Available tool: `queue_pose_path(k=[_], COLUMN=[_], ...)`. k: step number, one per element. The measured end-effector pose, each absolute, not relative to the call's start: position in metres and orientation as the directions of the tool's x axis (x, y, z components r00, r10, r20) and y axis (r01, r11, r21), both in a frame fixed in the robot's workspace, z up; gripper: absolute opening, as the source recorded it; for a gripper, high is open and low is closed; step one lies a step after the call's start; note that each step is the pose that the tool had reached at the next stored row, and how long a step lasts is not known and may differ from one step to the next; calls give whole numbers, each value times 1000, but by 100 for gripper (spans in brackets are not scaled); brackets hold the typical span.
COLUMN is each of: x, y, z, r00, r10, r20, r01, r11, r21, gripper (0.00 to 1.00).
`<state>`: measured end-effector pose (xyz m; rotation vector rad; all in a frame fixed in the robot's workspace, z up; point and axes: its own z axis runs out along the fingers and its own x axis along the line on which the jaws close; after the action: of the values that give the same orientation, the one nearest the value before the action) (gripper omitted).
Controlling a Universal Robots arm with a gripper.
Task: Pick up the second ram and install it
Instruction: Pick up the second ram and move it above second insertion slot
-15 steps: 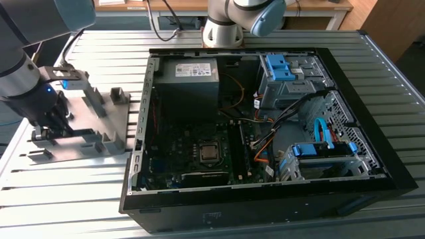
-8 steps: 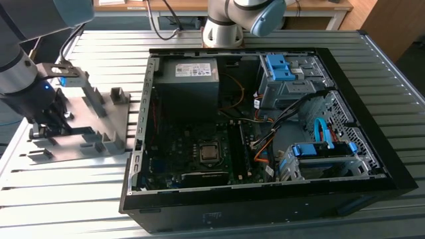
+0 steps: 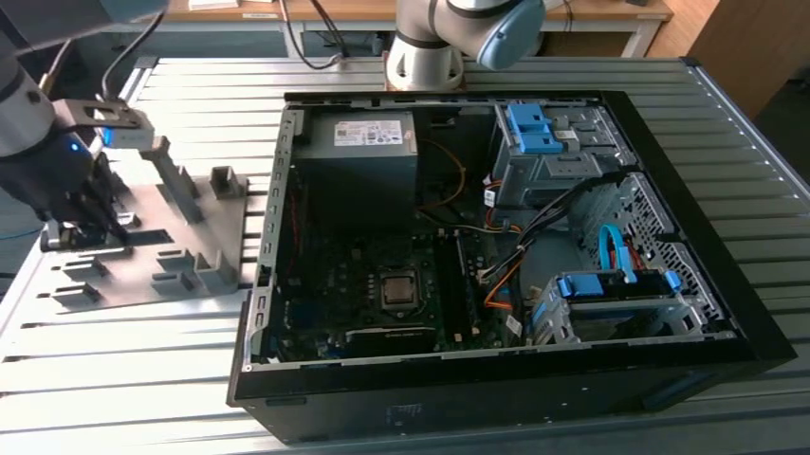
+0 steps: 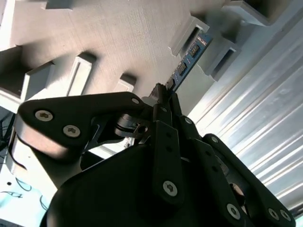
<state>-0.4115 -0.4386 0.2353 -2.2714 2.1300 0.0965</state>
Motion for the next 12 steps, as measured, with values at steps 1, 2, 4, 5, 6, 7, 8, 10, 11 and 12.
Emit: queue_pose_path(k=[1, 2, 4, 5, 6, 7, 8, 10, 11, 12], x=[-412, -412, -412, -412, -412, -412, -412, -412, -412, -412], y=[-439, -439, -439, -439, -439, -439, -439, -439, -439, -439], z=[239, 243, 251, 255, 258, 260, 262, 266, 268, 270], r00=[63, 63, 63, 63, 63, 63, 63, 63, 63, 63], r10=[-996, -996, -996, -996, -996, -996, -996, -996, -995, -995], r20=[-64, -65, -66, -66, -67, -67, -68, -70, -71, -71], r01=[-998, -998, -998, -998, -998, -998, -998, -998, -998, -998], r11=[-65, -65, -65, -65, -65, -65, -65, -65, -65, -65], r21=[23, 23, 23, 23, 23, 23, 23, 23, 23, 23], gripper=[14, 14, 14, 14, 14, 14, 14, 14, 14, 14])
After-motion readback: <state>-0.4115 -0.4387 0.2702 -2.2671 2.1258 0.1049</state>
